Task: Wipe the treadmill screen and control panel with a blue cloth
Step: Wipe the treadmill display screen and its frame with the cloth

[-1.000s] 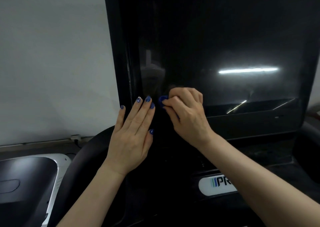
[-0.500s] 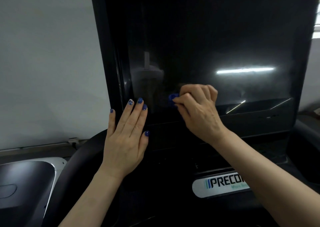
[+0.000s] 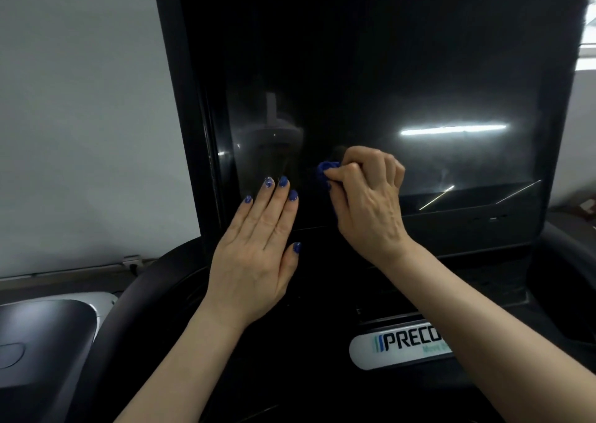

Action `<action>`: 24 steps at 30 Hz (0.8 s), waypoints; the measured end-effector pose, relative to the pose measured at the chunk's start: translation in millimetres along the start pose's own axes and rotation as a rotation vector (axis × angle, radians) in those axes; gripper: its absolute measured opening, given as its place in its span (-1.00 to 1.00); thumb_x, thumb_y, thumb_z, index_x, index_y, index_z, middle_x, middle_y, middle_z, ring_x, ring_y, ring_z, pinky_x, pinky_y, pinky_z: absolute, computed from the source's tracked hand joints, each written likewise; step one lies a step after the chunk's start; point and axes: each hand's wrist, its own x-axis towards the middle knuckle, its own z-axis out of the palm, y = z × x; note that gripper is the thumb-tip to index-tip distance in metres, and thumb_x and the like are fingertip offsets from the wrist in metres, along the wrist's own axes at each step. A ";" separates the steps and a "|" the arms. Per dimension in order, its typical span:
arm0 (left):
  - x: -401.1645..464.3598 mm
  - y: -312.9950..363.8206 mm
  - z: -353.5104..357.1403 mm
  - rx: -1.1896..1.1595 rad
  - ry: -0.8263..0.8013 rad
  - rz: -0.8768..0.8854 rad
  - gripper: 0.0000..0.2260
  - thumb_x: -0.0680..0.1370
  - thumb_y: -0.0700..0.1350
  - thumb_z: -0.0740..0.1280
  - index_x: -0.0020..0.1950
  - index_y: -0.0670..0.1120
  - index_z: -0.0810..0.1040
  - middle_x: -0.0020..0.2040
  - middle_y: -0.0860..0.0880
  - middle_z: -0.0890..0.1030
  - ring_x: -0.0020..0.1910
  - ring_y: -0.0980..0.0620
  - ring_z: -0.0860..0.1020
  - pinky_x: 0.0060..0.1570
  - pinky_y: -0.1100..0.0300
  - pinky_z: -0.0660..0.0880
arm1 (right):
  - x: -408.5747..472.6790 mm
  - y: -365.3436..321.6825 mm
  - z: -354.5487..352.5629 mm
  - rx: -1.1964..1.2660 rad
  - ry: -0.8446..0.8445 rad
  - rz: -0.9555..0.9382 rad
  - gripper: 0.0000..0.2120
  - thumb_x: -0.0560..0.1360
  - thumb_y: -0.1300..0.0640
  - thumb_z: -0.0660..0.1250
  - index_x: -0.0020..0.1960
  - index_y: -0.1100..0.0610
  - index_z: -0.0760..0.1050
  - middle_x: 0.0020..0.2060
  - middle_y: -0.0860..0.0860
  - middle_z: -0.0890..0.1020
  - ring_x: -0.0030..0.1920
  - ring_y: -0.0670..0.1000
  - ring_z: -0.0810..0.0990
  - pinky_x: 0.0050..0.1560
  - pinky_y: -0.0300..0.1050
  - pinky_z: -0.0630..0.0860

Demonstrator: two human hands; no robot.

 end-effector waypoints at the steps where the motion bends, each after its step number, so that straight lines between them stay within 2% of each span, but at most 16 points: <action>1: -0.2 -0.3 1.3 0.009 0.002 0.007 -0.53 0.70 -0.04 0.08 0.56 -0.24 0.26 0.58 -0.20 0.22 0.59 -0.12 0.16 0.57 -0.04 0.11 | -1.6 0.9 -0.7 -0.002 -0.010 -0.020 -0.90 0.54 0.19 0.33 -0.02 0.19 0.60 0.08 0.05 0.47 0.07 0.09 0.44 0.14 -0.04 0.25; 4: -0.3 -0.8 4.1 0.045 0.018 0.014 -0.54 0.71 -0.03 0.05 0.55 -0.24 0.29 0.58 -0.19 0.25 0.58 -0.12 0.19 0.57 -0.03 0.12 | -7.8 17.7 -13.9 -0.013 -0.045 -0.134 -0.91 0.55 0.16 0.38 -0.01 0.16 0.64 0.00 0.09 0.61 0.06 0.10 0.50 0.15 0.01 0.29; 6: -0.5 -0.4 5.4 0.064 0.027 0.008 -0.54 0.71 -0.03 0.03 0.54 -0.23 0.30 0.57 -0.18 0.26 0.58 -0.11 0.21 0.57 -0.02 0.12 | -9.3 30.6 -22.5 -0.022 -0.007 -0.161 -0.91 0.55 0.13 0.40 -0.05 0.14 0.66 -0.04 0.06 0.64 0.03 0.08 0.52 0.14 0.01 0.29; 11: -1.4 0.3 8.0 0.091 0.045 0.005 -0.55 0.71 -0.04 0.04 0.54 -0.22 0.30 0.57 -0.18 0.27 0.57 -0.11 0.22 0.56 -0.02 0.13 | -0.8 19.1 -12.7 -0.010 0.030 -0.023 -0.89 0.52 0.20 0.35 -0.10 0.23 0.62 -0.06 0.14 0.60 0.01 0.08 0.41 0.05 -0.05 0.26; 15: -1.5 0.2 8.8 0.099 0.054 0.008 -0.56 0.71 -0.05 0.05 0.54 -0.22 0.31 0.56 -0.18 0.29 0.57 -0.11 0.22 0.56 -0.02 0.14 | -10.6 30.8 -20.1 -0.013 -0.040 -0.106 -0.86 0.55 0.18 0.32 -0.08 0.22 0.61 -0.05 0.15 0.60 0.01 0.10 0.41 0.04 -0.03 0.28; 21: -1.3 1.6 8.6 0.102 0.058 -0.006 -0.56 0.71 -0.05 0.06 0.53 -0.23 0.33 0.56 -0.18 0.29 0.57 -0.10 0.22 0.56 -0.03 0.14 | -3.0 30.2 -19.2 -0.004 -0.006 0.064 -0.86 0.55 0.20 0.30 -0.09 0.24 0.58 -0.02 0.17 0.57 0.01 0.08 0.38 0.06 -0.12 0.18; 24: -0.4 5.8 6.8 0.067 0.066 -0.032 -0.56 0.69 -0.07 0.08 0.53 -0.24 0.32 0.56 -0.18 0.29 0.57 -0.10 0.22 0.56 -0.05 0.13 | -5.6 30.0 -19.5 0.014 -0.030 0.018 -0.86 0.55 0.19 0.28 -0.08 0.24 0.58 -0.01 0.16 0.57 0.02 0.08 0.39 0.06 -0.09 0.23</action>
